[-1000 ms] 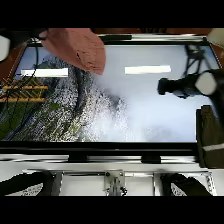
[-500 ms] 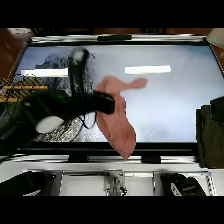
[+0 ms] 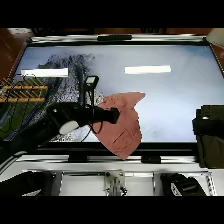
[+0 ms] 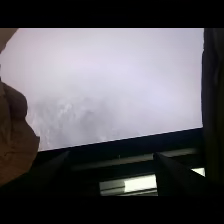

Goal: Fold the shirts.

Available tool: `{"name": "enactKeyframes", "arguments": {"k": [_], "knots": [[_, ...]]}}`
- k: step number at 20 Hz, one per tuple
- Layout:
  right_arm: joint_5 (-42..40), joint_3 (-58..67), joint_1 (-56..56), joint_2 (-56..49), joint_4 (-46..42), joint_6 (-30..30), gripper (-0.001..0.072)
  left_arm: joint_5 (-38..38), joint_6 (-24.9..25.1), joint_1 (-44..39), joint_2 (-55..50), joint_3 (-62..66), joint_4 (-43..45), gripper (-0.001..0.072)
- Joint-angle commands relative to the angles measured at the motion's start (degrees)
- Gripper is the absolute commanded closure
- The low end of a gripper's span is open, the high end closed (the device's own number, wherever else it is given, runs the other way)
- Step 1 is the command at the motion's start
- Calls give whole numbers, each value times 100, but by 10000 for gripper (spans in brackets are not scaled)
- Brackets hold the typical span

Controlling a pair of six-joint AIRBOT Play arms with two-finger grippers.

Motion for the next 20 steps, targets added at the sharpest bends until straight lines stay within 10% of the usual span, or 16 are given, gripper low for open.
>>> {"name": "enactKeyframes", "arguments": {"k": [1,6,13,20], "knots": [[284,-310,-2,-345,621,-439,92,-2568,1593,907,15,822,4,-13],[315,-1224,-2,-535,1473,-498,93,-3930,2535,3064,42,348,-330,-13],[-157,-2168,-2,-538,2730,-437,93,-1342,3281,4271,-293,-1792,-3075,28],[-149,-2168,-2,-538,2726,-11,93,-459,4454,4242,-1353,-1915,-4767,72]]}}
